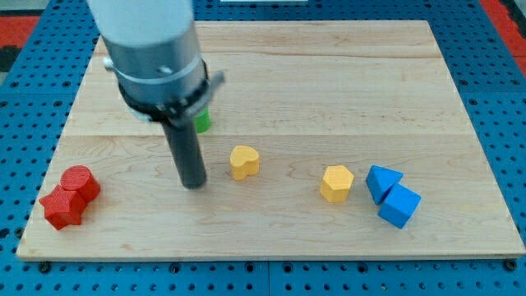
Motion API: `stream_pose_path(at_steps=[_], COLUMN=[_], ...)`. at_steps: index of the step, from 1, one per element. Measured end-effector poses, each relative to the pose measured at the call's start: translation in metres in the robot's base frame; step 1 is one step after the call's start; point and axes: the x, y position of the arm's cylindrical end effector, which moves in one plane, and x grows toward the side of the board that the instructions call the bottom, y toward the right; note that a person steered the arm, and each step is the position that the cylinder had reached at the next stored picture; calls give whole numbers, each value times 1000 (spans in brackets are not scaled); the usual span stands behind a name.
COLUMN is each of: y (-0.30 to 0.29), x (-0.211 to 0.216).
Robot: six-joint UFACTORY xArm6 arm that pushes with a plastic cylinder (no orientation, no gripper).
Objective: Push the blue blocks towards the yellow hexagon
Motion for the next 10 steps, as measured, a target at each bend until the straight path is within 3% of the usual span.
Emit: stream_pose_path(at_steps=[1,3,7,9,10], y=[77,122,166,270,272], x=[54,77,77,76,57])
